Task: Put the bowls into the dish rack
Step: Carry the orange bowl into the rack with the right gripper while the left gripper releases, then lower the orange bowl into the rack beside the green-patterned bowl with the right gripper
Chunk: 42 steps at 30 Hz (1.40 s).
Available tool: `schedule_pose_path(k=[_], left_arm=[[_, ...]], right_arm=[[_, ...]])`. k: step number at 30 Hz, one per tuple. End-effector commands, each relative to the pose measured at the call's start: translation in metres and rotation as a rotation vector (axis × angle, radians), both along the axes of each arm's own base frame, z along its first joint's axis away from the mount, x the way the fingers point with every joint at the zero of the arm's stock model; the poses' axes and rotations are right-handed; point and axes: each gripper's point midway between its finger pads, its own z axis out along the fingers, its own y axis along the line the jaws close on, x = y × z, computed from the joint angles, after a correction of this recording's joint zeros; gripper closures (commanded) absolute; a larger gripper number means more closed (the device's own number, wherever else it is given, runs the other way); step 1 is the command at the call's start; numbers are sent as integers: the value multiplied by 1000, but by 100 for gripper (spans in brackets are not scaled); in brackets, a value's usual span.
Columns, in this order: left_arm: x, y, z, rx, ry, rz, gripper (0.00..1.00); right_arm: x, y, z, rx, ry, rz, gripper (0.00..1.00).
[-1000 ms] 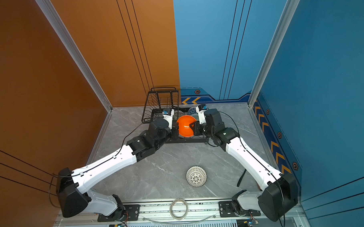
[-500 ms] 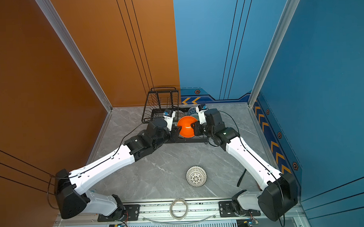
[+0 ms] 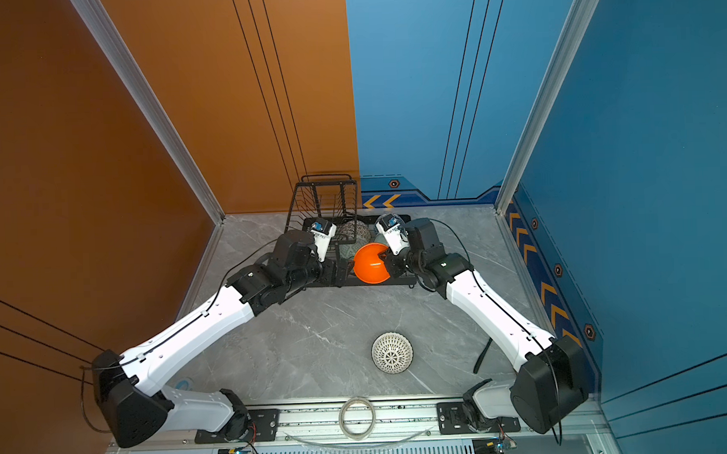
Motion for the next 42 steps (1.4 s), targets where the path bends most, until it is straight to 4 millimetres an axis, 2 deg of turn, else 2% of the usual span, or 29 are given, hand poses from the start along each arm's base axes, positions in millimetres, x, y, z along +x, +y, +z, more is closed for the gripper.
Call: schedule_pose_path(k=[1,10,20,25,34,42], left_arm=[[-4,7,10,-2,-1,-25,2],[2,15,3,-8,24,-16,2],[5,20,-1,-16,40,-17,2],[6,22,-1,-23,45,-17,2],[4,27,-4,-24,50,-9,2],[1,30,-3,-28,47,-4,2]], right_arm=[[-2,1,-6,-165,-103,105,100],[16,-11,-21,-556,-282,145,100],[50,-17,-18,-809,-521,79,100],[69,-19,-24,-932,-581,59,100],[94,-18,-30,-1028,-619,3,100],[110,-16,-48,-1086,-581,-21,100]])
